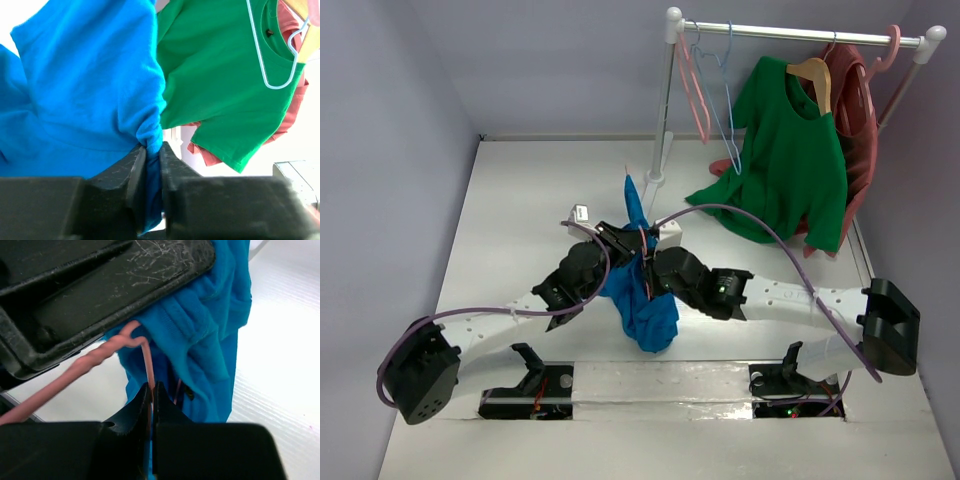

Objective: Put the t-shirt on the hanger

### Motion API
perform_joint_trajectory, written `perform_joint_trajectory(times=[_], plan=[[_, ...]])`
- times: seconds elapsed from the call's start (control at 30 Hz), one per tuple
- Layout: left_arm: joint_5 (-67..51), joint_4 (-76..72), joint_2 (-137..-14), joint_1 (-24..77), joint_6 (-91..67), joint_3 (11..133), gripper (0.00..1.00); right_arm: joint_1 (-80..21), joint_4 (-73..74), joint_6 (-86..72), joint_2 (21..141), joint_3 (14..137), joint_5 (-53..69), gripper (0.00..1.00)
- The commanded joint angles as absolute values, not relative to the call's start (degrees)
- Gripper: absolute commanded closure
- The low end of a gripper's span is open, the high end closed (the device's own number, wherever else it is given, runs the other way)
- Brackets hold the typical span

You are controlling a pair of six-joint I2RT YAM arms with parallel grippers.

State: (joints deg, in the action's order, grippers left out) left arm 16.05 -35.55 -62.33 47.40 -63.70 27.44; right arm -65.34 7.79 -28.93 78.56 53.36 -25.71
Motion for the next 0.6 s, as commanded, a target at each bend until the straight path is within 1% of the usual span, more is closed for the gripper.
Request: perform_joint_trajectory(times=[0.0,0.03,0.1,0.13,0.17,0.2,0.27,0.4,0.57], plan=[[16.7,-35.25,-60.3,47.29,-61.97,28.39,0.87,-64.78,3.17,-29.53,77.43,51.77,-29.0,1.0],[16.79,-34.9,-60.21,47.29,-61.27,29.0,0.7,-64.78,3.16,-29.62,77.0,51.59,-28.74,1.0],[16.79,-31.58,-60.64,46.67,-57.5,30.84,0.53,-64.78,3.51,-29.71,76.29,50.89,-27.43,1.0],[16.35,-30.25,-60.99,45.71,-55.57,33.29,0.41,-64.78,3.78,-29.53,75.94,50.63,-27.16,1.0],[15.56,-28.58,-61.61,43.79,-52.33,34.88,0.38,-64.78,4.04,-29.36,75.15,50.36,-26.46,1.0],[14.34,-25.61,-62.66,42.9,-51.08,36.28,0.36,-64.25,4.57,-29.27,74.8,49.93,-25.85,1.0],[13.98,-24.61,-62.84,40.79,-49.23,38.23,0.37,-64.25,4.92,-28.92,73.49,49.48,-24.01,1.0],[14.15,-24.52,-62.4,37.8,-45.81,40.15,0.4,-64.25,6.15,-28.83,71.11,47.99,-21.89,1.0],[12.75,-23.29,-66.0,35.77,-42.28,44.29,0.43,-64.25,6.24,-28.74,68.82,47.2,-19.69,1.0]])
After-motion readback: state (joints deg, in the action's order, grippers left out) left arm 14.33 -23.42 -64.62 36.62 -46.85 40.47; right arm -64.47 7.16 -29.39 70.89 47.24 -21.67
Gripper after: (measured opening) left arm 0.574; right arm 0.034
